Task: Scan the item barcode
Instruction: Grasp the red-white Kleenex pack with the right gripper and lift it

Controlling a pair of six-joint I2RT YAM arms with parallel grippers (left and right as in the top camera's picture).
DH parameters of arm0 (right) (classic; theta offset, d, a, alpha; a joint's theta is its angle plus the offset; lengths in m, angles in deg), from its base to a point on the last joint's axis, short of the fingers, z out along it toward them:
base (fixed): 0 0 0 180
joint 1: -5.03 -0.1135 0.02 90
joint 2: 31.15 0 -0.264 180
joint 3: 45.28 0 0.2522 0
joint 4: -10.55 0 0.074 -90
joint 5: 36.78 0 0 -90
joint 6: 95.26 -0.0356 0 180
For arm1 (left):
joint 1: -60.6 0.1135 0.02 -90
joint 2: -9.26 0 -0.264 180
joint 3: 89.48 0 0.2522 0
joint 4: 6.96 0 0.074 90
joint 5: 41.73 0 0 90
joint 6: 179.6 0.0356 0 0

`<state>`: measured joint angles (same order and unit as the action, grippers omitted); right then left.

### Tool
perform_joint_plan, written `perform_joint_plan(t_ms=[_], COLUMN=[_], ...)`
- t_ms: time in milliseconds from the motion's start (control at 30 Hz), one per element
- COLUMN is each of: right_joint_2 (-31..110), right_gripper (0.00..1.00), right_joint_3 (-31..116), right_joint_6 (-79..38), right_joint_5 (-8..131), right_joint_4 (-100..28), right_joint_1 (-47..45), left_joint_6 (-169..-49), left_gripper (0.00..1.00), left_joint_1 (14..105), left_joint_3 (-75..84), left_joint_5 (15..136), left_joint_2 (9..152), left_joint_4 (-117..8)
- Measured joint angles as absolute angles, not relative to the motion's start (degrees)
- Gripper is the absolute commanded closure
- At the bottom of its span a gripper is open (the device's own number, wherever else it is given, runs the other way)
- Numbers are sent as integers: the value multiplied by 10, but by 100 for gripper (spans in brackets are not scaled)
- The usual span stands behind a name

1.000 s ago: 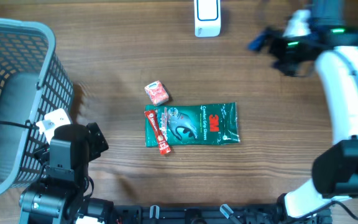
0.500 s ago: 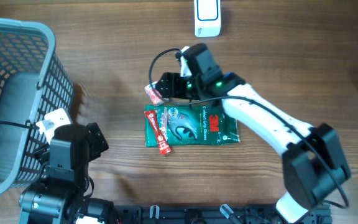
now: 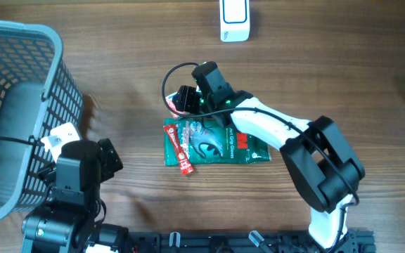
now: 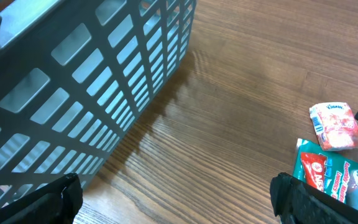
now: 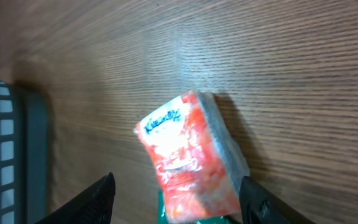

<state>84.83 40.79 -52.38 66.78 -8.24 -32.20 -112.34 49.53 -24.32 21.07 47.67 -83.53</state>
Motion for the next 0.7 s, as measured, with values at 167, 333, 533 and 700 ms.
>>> perform_joint_plan(t_ms=[167,333,533,700], right_joint_2=[898,908,904,837], right_gripper=[79,95,95,95], right_joint_3=[412,413,411,408], right_joint_6=[-526,-532,-499,-447], right_joint_5=[675,689,832,1033], right_joint_4=[-39,-46,-74,-128], right_joint_1=[-321,-317,-265,-157], left_joint_6=[-1123,-1123,-1123,-1123], left_gripper=[0,0,0,0], left_joint_1=[495,495,495,495], left_joint_3=[-243,-243,-243,-243], left_joint_5=[211,211,211,211], left_joint_2=[477,477,477,477], left_joint_4=[-835,-835,-835,-835])
